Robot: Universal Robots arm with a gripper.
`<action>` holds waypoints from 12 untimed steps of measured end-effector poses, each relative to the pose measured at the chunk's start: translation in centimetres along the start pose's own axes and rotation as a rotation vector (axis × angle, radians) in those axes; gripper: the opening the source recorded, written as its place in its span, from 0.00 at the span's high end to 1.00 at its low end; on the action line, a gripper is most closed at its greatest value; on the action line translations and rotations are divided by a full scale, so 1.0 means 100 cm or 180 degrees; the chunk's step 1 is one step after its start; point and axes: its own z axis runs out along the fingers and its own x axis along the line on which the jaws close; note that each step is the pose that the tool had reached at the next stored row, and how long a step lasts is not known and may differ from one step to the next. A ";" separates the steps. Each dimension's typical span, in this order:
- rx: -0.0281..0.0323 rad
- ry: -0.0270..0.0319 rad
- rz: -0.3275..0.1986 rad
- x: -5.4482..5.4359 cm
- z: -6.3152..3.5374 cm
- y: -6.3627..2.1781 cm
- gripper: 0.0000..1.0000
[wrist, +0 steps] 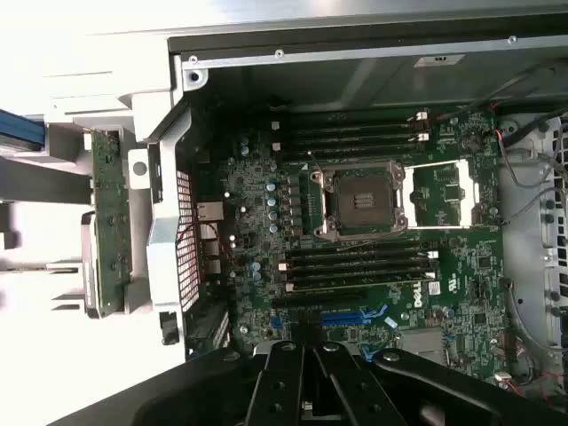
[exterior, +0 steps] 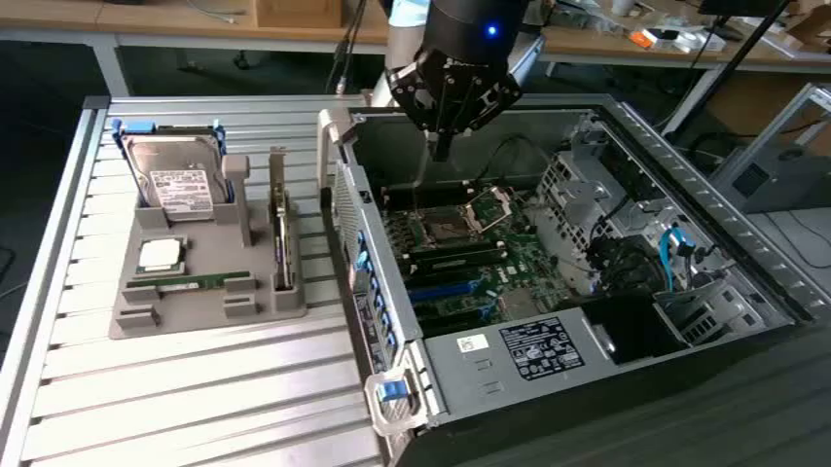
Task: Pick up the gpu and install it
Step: 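Reach for the gpu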
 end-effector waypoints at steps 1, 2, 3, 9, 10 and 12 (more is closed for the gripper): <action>0.0000 0.0000 0.0000 0.002 0.0000 -0.0001 0.89; 0.0000 0.0000 0.0000 0.004 -0.0001 -0.0003 0.89; 0.0000 0.0000 0.0000 0.005 -0.0001 -0.0004 0.89; 0.0000 0.0000 0.0000 0.010 -0.0002 -0.0007 0.89; 0.0000 0.0000 0.0000 0.010 -0.0002 -0.0008 0.89; 0.0000 0.0000 0.0000 0.011 -0.0003 -0.0009 0.89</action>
